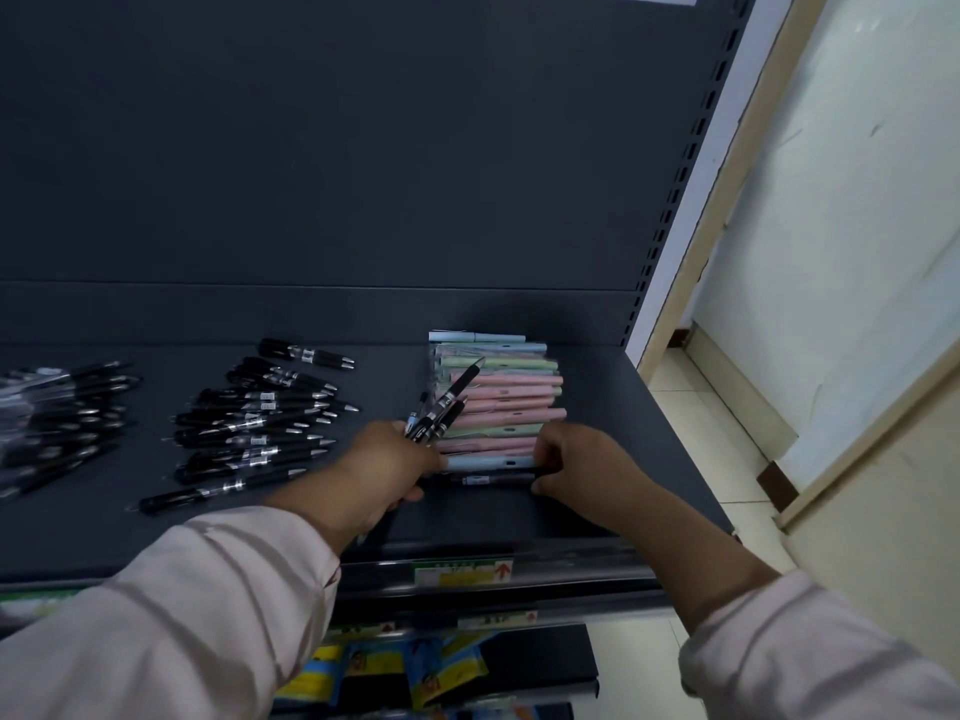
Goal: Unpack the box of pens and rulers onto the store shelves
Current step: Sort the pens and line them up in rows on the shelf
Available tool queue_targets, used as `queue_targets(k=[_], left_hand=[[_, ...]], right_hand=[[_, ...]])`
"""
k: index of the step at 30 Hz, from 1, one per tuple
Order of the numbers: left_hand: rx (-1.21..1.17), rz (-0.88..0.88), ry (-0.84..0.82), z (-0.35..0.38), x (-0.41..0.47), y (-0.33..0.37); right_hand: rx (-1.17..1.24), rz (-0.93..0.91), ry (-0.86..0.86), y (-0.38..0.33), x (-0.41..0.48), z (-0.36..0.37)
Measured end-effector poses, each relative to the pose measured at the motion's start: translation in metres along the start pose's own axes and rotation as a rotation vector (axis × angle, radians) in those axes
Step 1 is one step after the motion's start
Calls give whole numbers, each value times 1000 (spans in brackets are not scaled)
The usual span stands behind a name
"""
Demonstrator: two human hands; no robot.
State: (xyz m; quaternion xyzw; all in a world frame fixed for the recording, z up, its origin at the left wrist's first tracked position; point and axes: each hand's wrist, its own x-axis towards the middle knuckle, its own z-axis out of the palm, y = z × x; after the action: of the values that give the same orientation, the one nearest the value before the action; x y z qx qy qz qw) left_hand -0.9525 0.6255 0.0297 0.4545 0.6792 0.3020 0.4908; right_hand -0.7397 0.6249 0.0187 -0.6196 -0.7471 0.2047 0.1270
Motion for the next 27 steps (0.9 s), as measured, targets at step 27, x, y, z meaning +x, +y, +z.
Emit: queue_targets(k=[27], left_hand=[[64, 23, -14, 4, 4, 1]], right_hand=[[32, -48, 37, 0, 18, 5]])
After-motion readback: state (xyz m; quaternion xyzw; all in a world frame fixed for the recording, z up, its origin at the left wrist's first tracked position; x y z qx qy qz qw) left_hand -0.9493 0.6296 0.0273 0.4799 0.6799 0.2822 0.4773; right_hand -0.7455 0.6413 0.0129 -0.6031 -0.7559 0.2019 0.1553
